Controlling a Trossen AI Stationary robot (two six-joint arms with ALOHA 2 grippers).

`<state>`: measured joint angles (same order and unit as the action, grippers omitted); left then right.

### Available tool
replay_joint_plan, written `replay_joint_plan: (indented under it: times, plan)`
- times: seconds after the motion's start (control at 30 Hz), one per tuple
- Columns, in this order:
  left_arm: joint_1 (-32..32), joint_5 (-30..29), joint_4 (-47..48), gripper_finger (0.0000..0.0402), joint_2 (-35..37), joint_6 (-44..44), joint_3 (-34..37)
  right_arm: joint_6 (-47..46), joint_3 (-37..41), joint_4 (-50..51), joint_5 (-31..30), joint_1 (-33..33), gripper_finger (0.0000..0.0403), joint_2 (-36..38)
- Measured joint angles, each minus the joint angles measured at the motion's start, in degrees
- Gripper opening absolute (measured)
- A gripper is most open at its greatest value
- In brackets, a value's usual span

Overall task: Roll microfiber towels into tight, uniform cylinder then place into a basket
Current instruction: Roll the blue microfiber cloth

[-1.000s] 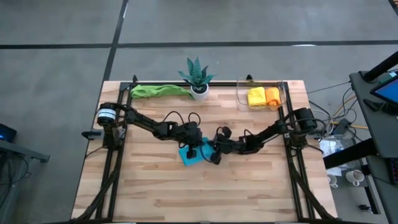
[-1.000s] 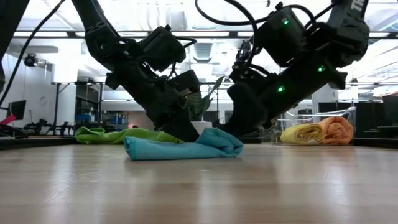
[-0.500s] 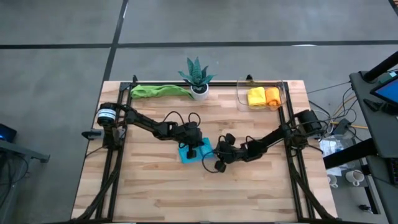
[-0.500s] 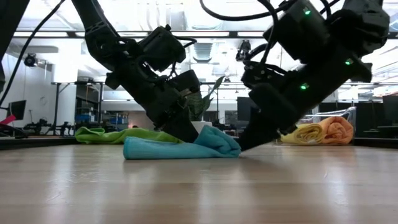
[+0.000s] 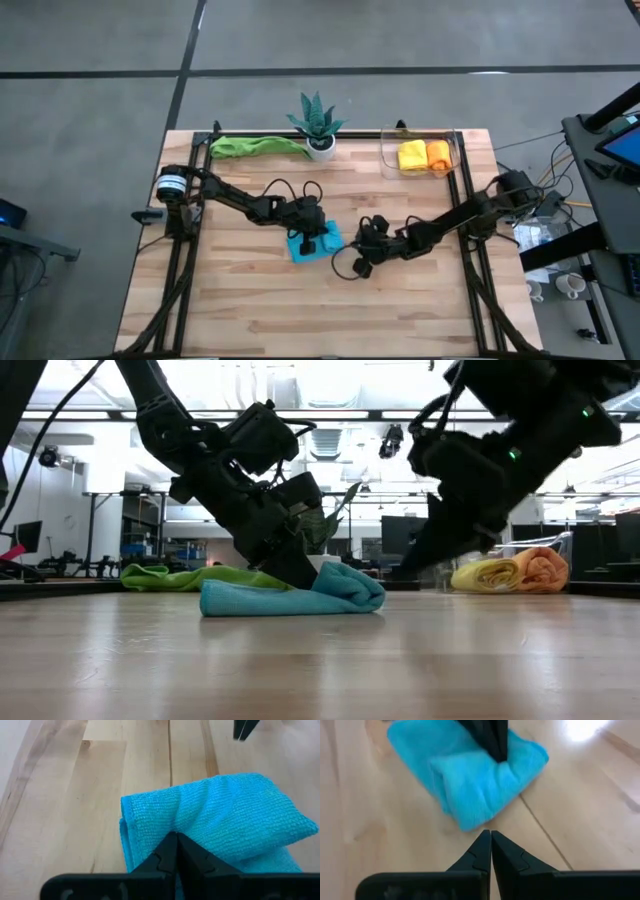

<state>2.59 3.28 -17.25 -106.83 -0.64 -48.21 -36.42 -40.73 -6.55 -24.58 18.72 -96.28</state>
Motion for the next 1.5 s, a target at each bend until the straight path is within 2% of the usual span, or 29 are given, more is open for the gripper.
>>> replay_joint_plan:
  times: [0.07,0.2,0.3,0.4,0.57,0.73,0.93,1.2,1.5]
  plan:
    - [0.0,-0.05,-0.08,0.0,-0.01,0.35,0.0,-0.68,-0.02,-0.09,1.82,-1.62,0.0009,1.0]
    - [-0.35,-0.75,-0.16,0.0,-0.02,3.74,0.0,-2.85,-0.04,-0.05,12.8,-7.16,0.0032,1.41]
    - [-0.95,-2.78,-0.65,0.0,-0.02,6.78,0.02,-5.03,-0.04,-0.11,19.95,-11.36,0.0071,1.05]
    - [-1.65,-5.54,-1.38,0.0,-0.09,9.18,0.04,-6.98,-0.04,-0.28,24.24,-14.94,0.0122,0.54]
    - [-2.46,-7.28,-1.51,0.0,-0.09,10.65,0.04,-10.1,-0.04,-2.42,26.59,-17.85,0.0202,0.54]
    - [-3.39,-10.01,-1.63,0.0,-0.09,12.28,0.04,-12.75,-0.04,-3.8,27.37,-17.99,0.0249,0.54]
    - [-4.58,-15.2,-1.73,0.0,-0.09,15.05,0.04,-17.74,-0.04,-5.43,25.95,-17.21,0.0264,0.54]
    - [-4.66,-15.35,-1.88,0.0,-0.09,15.13,0.04,-22.28,-0.93,-6.36,24.55,-17.25,0.0256,-3.84]
    - [-5.62,-15.63,-3.13,0.0,-0.09,16.76,0.07,-21.66,-5.66,-6.42,25.19,-17.27,0.0246,-7.81]
